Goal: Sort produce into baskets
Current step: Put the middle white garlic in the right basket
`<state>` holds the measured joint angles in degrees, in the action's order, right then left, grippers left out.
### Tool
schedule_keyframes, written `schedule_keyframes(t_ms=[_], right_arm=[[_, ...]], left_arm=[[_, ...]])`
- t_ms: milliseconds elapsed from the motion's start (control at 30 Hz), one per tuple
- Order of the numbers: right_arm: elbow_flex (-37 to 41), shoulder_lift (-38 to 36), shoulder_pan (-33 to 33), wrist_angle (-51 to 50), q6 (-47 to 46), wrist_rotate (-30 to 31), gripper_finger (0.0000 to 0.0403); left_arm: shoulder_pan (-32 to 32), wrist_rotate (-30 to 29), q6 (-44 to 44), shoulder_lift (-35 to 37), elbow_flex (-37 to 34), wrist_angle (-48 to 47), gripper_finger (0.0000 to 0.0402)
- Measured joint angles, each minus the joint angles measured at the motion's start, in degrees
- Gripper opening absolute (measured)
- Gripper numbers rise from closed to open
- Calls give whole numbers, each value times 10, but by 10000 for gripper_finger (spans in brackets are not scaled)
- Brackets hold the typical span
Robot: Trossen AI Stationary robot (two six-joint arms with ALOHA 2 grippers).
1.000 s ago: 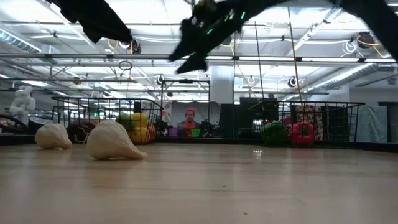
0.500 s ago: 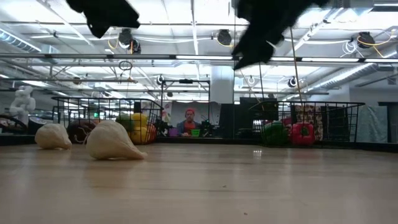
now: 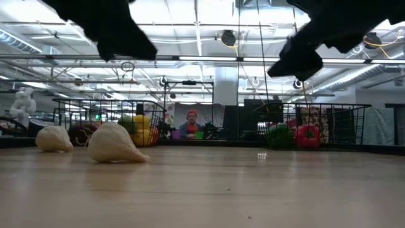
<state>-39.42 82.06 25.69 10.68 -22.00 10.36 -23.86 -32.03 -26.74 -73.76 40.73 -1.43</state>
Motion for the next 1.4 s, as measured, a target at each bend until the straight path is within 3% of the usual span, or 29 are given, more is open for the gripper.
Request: schedule_keyframes(t_ms=[167, 267, 433, 533, 733, 1000, 1267, 1400], right_arm=[[0, 39, 34, 73, -12, -1, 313], [0, 58, 51, 110, -3, -1, 313], [0, 61, 59, 106, 1, 3, 313], [0, 61, 59, 102, 1, 4, 313], [0, 64, 59, 100, -3, 7, 313], [0, 64, 59, 95, -21, 19, 313], [0, 91, 61, 94, 2, 74, 313], [-1, 141, 49, 196, 64, 109, 313]], left_arm=[[10, 2, -95, 7, 0, -105, 102], [10, 15, -138, 22, 24, -230, 102], [14, 68, -230, 43, 91, -438, 102], [13, 76, -283, 48, 110, -505, 102], [8, 90, -262, 44, 90, -593, 102], [-33, 186, -341, 43, 58, -512, 102], [-117, 177, -481, 37, 70, -516, 102], [-169, 170, -559, 12, 70, -512, 102]])
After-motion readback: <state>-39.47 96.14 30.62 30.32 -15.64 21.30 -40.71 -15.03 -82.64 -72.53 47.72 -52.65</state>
